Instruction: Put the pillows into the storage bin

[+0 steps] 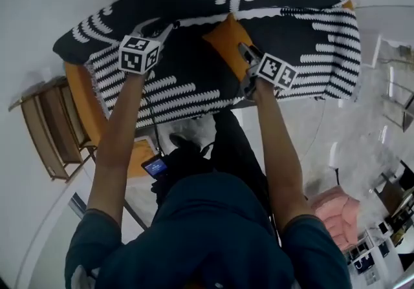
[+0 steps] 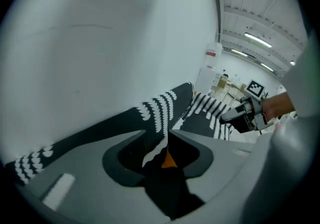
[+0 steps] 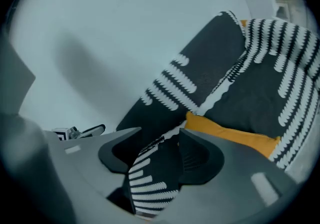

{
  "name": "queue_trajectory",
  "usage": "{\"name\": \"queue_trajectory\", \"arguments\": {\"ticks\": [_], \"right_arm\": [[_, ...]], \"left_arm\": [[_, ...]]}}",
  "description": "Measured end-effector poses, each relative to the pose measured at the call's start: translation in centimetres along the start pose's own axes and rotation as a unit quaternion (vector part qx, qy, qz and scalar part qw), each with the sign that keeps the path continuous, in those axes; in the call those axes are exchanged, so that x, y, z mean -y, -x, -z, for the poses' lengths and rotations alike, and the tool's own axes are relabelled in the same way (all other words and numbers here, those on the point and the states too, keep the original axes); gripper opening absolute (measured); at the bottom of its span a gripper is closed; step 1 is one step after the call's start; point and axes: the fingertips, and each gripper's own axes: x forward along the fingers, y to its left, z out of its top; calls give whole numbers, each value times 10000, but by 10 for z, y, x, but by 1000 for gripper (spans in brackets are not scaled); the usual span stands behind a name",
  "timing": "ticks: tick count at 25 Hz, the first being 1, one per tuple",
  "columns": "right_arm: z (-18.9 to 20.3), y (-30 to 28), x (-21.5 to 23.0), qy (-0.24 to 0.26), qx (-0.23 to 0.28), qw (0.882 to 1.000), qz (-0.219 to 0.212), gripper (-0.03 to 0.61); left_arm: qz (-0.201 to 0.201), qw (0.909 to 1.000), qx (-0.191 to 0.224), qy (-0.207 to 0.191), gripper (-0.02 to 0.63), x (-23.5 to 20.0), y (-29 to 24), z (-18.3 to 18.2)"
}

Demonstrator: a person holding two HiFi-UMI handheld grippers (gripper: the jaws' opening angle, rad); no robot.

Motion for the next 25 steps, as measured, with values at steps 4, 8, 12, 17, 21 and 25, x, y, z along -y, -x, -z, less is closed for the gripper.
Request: {"name": "queue_trajectory", "arguments": {"ticks": [4,8,12,17,21,25], "right_arm": [[12,11,93,-717,95,9955,618,241],[44,23,166,-1522,116,9819,1126,259],[72,18,219,-1947,12,9692,1509,296],[104,3,258,-2178,-265,9577,1863,331],[113,-16,281,-2040,-416,9528,2209,328],[105,-31,300,-2097,-207,9489,2349,326]], "left_arm": [[531,9972,-474,-240,148,36,-95,7],[1007,9886,-1034,-436,178,71,-174,31],[1374,9748,-1648,-603,218,91,-233,70],[1688,9572,-2247,-687,289,101,-273,121],[1859,9497,-2415,-726,305,107,-300,149],[2069,9536,-2160,-357,220,118,-325,156]]}}
